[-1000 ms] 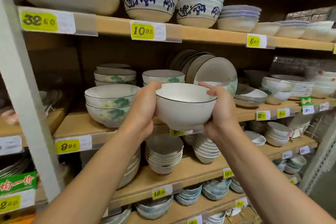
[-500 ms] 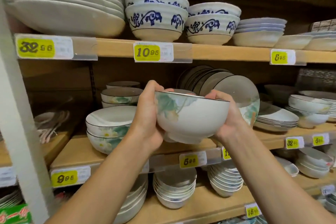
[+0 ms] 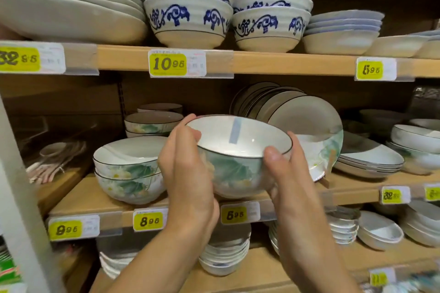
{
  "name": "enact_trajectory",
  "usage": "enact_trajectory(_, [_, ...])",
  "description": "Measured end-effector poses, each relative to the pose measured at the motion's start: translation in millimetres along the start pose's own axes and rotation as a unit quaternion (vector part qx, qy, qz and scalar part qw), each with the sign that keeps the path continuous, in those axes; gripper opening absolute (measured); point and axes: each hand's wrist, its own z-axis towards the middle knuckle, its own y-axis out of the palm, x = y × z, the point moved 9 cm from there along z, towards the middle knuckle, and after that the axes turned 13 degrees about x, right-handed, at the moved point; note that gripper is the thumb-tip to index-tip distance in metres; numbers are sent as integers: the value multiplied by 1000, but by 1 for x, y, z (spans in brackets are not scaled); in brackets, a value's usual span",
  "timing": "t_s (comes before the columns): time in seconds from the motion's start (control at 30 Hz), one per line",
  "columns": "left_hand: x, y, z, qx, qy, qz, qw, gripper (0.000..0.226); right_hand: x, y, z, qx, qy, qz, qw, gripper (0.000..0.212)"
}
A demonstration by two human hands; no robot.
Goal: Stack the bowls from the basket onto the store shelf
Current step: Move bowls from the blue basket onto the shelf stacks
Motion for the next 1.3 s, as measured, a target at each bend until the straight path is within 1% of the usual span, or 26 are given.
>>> enact_trajectory(0.07, [1,0,-12,-13,44,15,999,36,-1,-1,-3,-16,-23,-29,999,125])
enact_trajectory(0.13, [2,2,-19,-59,35,9,998,59,-7,-2,4,-46,-47,-27,997,138])
enact_trajectory(0.17, [3,4,-20,-96,23,3,995,68,-10,-3,8,-70,-49,-18,996,138])
enact_trajectory(0.2, [6,6,-20,-146,14,6,989,68,-14,-3,13,-102,-47,-2,994,131])
enact_trajectory(0.27, [14,13,-23,-262,-7,43,964,50,-22,-5,21,-158,-38,30,986,107])
enact_trajectory(0.3, [16,15,-25,-306,-26,60,950,43,-23,-6,24,-170,-26,40,984,99])
enact_trajectory(0.33, [16,16,-24,-334,-43,77,938,40,-25,-7,28,-176,-13,51,983,96])
enact_trajectory(0.37, [17,17,-22,-347,-52,96,932,41,-26,-8,32,-181,-4,59,982,96])
enact_trajectory(0.43, [19,18,-10,-327,-37,129,935,42,-29,-6,41,-188,1,62,980,97])
enact_trajectory(0.47, [23,20,-6,-314,-23,138,939,40,-33,-4,45,-190,-1,62,980,96])
enact_trajectory(0.57, [35,28,-1,-306,-8,144,941,32,-44,1,54,-190,-17,57,980,93])
enact_trajectory(0.63, [44,30,6,-290,-4,159,944,32,-51,6,56,-197,-28,57,978,82])
enact_trajectory(0.73, [55,37,11,-271,10,156,950,28,-59,13,60,-203,-30,89,975,60])
enact_trajectory(0.87, [57,48,14,-276,18,149,949,17,-60,23,68,-196,-27,90,976,43])
enact_trajectory(0.9, [57,49,16,-274,22,148,950,17,-60,25,70,-198,-28,89,976,43])
enact_trajectory(1.0, [59,45,28,-265,28,141,953,28,-57,30,75,-202,-30,86,975,53])
enact_trajectory(1.1, [56,42,37,-280,30,145,948,36,-54,36,80,-209,-36,83,974,60])
enact_trajectory(1.23, [49,43,49,-301,31,157,940,38,-46,45,90,-208,-40,54,976,66])
enact_trajectory(1.3, [44,44,52,-312,34,168,935,35,-42,48,96,-200,-39,49,978,77])
